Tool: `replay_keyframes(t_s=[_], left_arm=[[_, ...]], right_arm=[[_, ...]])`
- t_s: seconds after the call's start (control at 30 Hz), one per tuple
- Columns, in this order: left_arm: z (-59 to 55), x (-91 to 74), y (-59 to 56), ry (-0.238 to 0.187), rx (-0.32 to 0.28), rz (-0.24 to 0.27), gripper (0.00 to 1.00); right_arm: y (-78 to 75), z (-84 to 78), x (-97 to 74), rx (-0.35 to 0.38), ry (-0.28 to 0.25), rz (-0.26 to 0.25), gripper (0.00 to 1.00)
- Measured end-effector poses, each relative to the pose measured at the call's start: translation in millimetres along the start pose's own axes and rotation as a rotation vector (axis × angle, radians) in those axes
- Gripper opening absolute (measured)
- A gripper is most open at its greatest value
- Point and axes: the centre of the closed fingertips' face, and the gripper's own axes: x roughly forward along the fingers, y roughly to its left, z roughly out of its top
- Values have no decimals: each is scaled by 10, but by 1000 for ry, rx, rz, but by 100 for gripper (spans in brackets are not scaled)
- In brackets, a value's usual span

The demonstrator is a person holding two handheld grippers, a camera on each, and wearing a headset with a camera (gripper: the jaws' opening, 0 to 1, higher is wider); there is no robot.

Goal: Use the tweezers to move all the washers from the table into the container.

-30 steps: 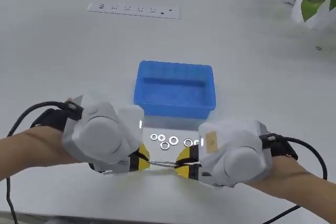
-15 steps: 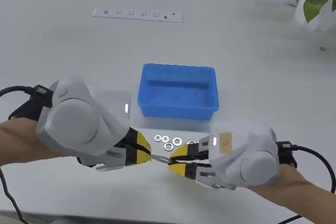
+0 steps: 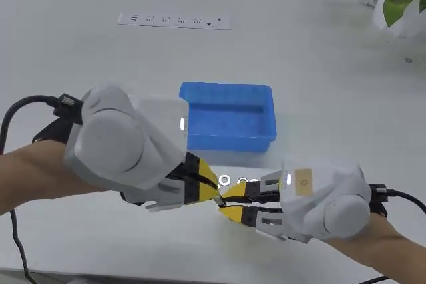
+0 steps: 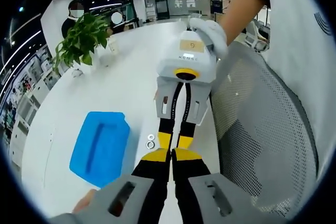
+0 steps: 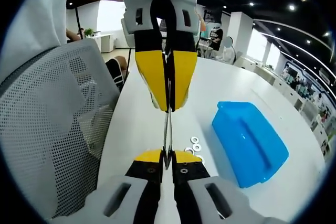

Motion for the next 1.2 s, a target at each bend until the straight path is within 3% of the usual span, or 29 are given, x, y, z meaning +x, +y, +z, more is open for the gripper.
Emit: replay_keyframes(t_s=[0.33,0.63,1.2], left_arm=[[105,82,-6,-43,17,-6,5],[208,187,20,-143,-10,-5,5],[158,144,106,-148,-26,2,5]], right_arm=[[-14,-31,-49,2,2,-2,6],[-32,-75,-93,10,5,-1,7],[-80,-42,-45,45,-12,6,11]])
